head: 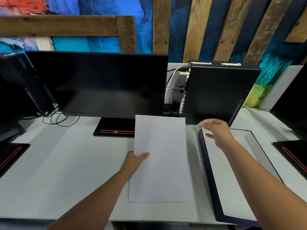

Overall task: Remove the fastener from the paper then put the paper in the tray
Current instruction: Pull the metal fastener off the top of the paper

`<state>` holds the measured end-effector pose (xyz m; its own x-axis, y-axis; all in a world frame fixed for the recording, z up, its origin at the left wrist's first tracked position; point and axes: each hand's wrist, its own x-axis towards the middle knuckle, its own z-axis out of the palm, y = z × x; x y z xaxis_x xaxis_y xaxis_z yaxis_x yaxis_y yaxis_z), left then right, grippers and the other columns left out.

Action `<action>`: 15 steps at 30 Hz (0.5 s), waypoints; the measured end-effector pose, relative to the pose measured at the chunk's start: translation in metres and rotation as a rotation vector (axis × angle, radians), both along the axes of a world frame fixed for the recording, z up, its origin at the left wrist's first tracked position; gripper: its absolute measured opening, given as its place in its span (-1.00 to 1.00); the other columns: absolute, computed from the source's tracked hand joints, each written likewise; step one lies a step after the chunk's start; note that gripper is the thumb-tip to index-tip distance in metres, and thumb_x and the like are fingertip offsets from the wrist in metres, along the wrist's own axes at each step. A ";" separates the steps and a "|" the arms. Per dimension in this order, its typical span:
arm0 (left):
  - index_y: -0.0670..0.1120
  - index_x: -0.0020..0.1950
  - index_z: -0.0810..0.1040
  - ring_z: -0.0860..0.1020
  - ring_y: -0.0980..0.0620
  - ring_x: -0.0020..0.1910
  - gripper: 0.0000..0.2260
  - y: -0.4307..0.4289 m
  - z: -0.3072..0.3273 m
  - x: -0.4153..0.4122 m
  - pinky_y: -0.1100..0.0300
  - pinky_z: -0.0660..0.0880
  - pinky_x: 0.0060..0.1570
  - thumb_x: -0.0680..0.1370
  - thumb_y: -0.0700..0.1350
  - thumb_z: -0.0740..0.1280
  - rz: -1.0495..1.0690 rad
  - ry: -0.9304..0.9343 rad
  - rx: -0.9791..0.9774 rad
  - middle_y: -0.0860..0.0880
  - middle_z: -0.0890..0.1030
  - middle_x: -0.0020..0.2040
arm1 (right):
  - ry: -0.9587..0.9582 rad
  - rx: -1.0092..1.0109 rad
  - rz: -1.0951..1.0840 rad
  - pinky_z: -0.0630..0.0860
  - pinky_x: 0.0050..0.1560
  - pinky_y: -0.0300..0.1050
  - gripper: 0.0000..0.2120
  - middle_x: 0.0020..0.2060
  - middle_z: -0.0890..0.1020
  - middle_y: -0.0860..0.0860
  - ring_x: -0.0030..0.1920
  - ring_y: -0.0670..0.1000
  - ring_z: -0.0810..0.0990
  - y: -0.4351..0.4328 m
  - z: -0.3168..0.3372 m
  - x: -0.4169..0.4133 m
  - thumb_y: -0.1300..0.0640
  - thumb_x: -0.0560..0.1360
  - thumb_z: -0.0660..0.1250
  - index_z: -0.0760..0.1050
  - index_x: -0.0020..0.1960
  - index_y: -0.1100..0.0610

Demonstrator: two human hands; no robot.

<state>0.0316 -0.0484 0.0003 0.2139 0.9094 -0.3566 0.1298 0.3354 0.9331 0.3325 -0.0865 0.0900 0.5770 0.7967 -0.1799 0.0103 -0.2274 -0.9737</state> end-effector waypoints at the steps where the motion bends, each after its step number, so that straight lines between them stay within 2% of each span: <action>1: -0.14 0.08 0.60 0.63 -0.11 -0.02 -0.80 0.000 0.001 0.000 0.08 0.55 -0.01 0.48 -0.13 0.44 0.000 -0.001 0.001 -0.08 0.67 -0.06 | 0.034 0.024 -0.021 0.49 0.02 -0.03 -0.94 -0.08 0.62 0.05 0.04 0.03 0.56 0.001 0.005 0.001 0.21 0.48 0.34 0.58 -0.14 0.09; 2: -0.14 0.07 0.60 0.63 -0.11 -0.03 -0.80 0.000 0.001 0.000 0.08 0.55 0.00 0.48 -0.13 0.44 0.002 -0.001 0.000 -0.08 0.67 -0.05 | 0.069 0.039 -0.033 0.49 0.08 0.01 -0.95 -0.02 0.61 0.03 0.11 0.04 0.54 0.001 0.008 0.001 0.17 0.48 0.36 0.58 -0.07 0.09; 4: -0.13 0.06 0.60 0.63 -0.10 -0.04 -0.81 -0.002 0.001 0.001 0.09 0.55 -0.02 0.48 -0.13 0.45 0.004 0.000 -0.004 -0.08 0.67 -0.06 | 0.182 0.074 -0.010 0.44 0.22 0.11 -0.85 0.11 0.58 0.04 0.21 0.07 0.48 0.002 0.014 0.000 0.12 0.50 0.35 0.55 0.05 0.11; 8: -0.13 0.07 0.60 0.64 -0.11 -0.03 -0.79 -0.003 0.001 0.003 0.03 0.56 0.05 0.47 -0.12 0.46 -0.004 0.005 -0.012 -0.09 0.67 -0.05 | 0.559 0.218 0.053 0.40 0.29 0.21 -0.67 0.25 0.51 0.16 0.25 0.21 0.48 0.007 0.019 -0.012 0.14 0.56 0.24 0.40 0.29 0.23; 11: -0.13 0.08 0.61 0.64 -0.12 -0.01 -0.78 -0.004 0.001 0.004 0.00 0.56 0.07 0.46 -0.12 0.46 -0.009 -0.016 -0.022 -0.12 0.68 -0.01 | 0.793 0.306 0.022 0.42 0.28 0.22 -0.78 0.19 0.48 0.25 0.20 0.28 0.52 0.011 0.027 -0.026 0.12 0.60 0.18 0.40 0.16 0.24; 13: -0.14 0.09 0.60 0.64 -0.11 -0.01 -0.77 -0.005 0.001 0.004 0.02 0.57 0.06 0.46 -0.12 0.46 -0.017 -0.017 -0.023 -0.11 0.67 -0.01 | 0.788 0.309 0.056 0.45 0.27 0.19 -0.83 0.17 0.49 0.26 0.19 0.25 0.55 0.016 0.032 -0.036 0.11 0.59 0.19 0.43 0.06 0.22; 15: -0.14 0.10 0.60 0.64 -0.11 -0.01 -0.76 -0.007 0.001 0.004 0.02 0.57 0.06 0.46 -0.12 0.46 -0.019 -0.020 -0.024 -0.10 0.68 -0.01 | 0.692 0.301 0.122 0.49 0.23 0.10 -0.83 0.14 0.53 0.21 0.16 0.19 0.57 0.022 0.034 -0.046 0.11 0.58 0.21 0.44 0.08 0.21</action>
<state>0.0355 -0.0553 0.0016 0.2382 0.8963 -0.3740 0.1173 0.3557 0.9272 0.2862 -0.0644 0.1237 0.3162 0.9195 -0.2337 -0.6167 0.0120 -0.7871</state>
